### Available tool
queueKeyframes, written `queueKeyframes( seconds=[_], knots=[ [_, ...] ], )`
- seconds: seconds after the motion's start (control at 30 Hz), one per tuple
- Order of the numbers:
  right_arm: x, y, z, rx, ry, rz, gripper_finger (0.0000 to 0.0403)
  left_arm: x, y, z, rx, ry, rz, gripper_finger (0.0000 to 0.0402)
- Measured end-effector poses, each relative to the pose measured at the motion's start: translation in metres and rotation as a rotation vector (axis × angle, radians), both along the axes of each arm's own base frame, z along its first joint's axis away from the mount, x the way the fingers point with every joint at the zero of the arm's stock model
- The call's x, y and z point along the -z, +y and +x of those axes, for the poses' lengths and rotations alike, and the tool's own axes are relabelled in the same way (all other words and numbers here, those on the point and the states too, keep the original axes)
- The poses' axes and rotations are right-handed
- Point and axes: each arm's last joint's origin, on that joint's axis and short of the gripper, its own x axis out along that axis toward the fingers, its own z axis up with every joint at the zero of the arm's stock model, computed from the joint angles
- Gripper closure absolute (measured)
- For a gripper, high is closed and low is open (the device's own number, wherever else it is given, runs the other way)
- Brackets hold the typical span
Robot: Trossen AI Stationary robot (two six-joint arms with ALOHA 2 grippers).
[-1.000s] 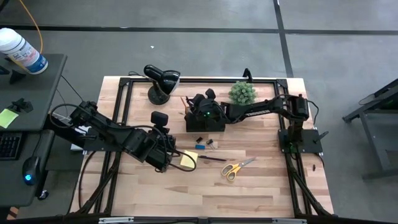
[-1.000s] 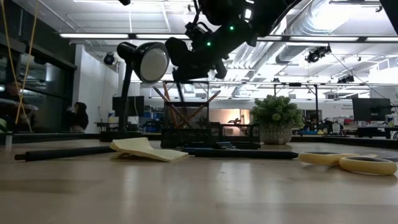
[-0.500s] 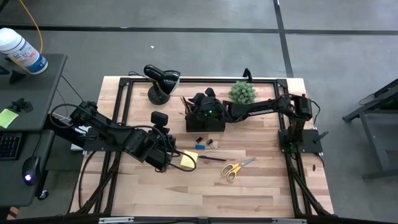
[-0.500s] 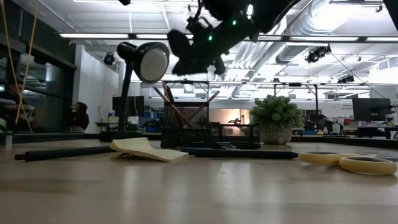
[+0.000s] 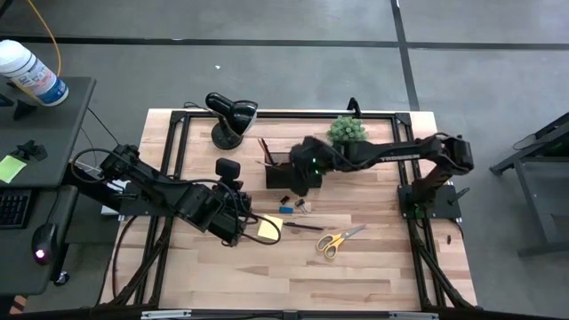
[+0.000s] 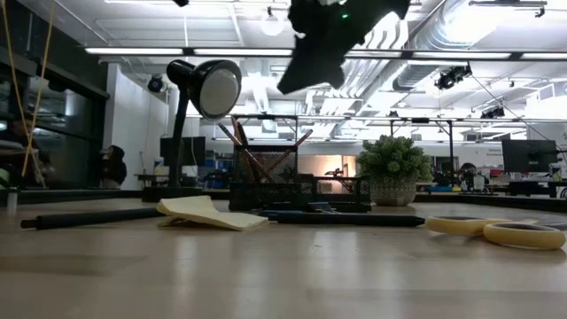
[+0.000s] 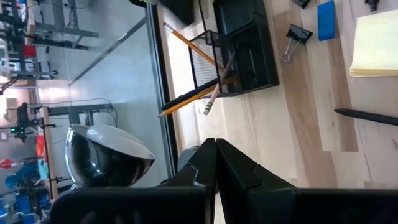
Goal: Pick and place office supplies into organizer
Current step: Put the right black pen into the black desk organizer
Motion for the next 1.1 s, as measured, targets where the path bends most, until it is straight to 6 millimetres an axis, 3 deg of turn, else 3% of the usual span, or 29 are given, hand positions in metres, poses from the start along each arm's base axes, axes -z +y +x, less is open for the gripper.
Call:
queueKeyframes(
  seconds=[0.2,0.4,0.57,0.83,1.1],
  knots=[
    [0.01,0.043,-0.009,-0.183,0.147,0.077,0.0334,-0.001,0.001,0.0,-0.002,-0.012,0.029,0.0401],
    [0.013,0.074,-0.012,-0.237,0.169,0.101,0.0334,-0.001,0.001,0.0,-0.002,-0.017,0.041,0.0401],
    [0.034,0.088,-0.004,-0.241,0.222,0.13,0.0334,0.002,0.001,0.0,-0.002,-0.003,0.028,0.0401],
    [0.077,0.108,0.011,-0.256,0.307,0.137,0.0334,0.029,0.0,-0.004,-0.023,0.115,-0.042,0.0401],
    [0.106,0.113,0.017,-0.275,0.374,0.072,0.0324,0.04,-0.011,-0.029,-0.027,0.105,-0.072,0.0401]
  ],
)
